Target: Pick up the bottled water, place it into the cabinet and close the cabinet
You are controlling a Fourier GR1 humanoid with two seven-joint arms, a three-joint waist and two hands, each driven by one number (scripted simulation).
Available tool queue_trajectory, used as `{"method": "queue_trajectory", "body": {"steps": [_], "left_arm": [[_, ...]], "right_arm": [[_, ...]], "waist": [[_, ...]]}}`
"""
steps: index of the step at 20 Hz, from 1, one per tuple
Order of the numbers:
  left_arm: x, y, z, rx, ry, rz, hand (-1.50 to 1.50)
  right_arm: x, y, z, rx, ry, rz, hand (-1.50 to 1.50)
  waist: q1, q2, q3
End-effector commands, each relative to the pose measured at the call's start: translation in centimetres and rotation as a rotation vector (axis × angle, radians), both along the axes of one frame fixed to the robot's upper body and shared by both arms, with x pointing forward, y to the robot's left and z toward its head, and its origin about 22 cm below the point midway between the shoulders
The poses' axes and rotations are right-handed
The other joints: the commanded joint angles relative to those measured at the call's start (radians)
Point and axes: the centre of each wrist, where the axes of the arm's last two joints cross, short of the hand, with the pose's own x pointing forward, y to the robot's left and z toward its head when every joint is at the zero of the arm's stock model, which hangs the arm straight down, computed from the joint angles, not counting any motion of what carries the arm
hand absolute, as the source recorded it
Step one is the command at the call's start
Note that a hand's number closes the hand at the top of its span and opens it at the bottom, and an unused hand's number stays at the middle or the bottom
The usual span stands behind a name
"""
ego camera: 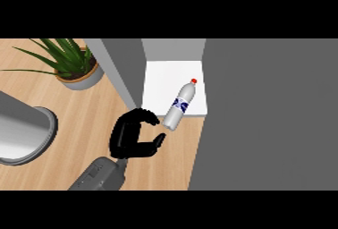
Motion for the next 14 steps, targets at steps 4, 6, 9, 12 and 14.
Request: {"method": "queue_trajectory", "body": {"steps": [4, 6, 9, 12, 14], "left_arm": [[-3.2, 3.0, 1.2, -0.031, 0.022, -0.11, -1.5], [-4.0, 5.2, 0.5, -0.019, 0.012, -0.081, -1.5], [-5.6, 7.8, 0.7, -0.013, -0.004, -0.04, -1.5], [-7.7, 9.9, 1.7, 0.02, -0.017, -0.006, -1.5], [-8.6, 12.9, 1.9, 0.06, -0.01, 0.033, -1.5]], "right_arm": [[-1.2, 2.7, 3.1, -0.13, -0.107, 0.064, 1.5], [-2.3, 4.1, 3.4, -0.14, -0.088, 0.142, 1.5], [-2.9, 6.0, 3.1, -0.095, -0.02, 0.212, 1.5], [-2.6, 6.9, 2.9, -0.047, -0.029, 0.236, 1.5], [-3.0, 7.5, 2.7, -0.034, -0.003, 0.273, 1.5]], "waist": [[0.017, -0.001, 0.0], [0.008, -0.002, -0.001], [0.011, -0.003, -0.002], [0.025, -0.006, -0.001], [0.021, -0.01, -0.002]]}}
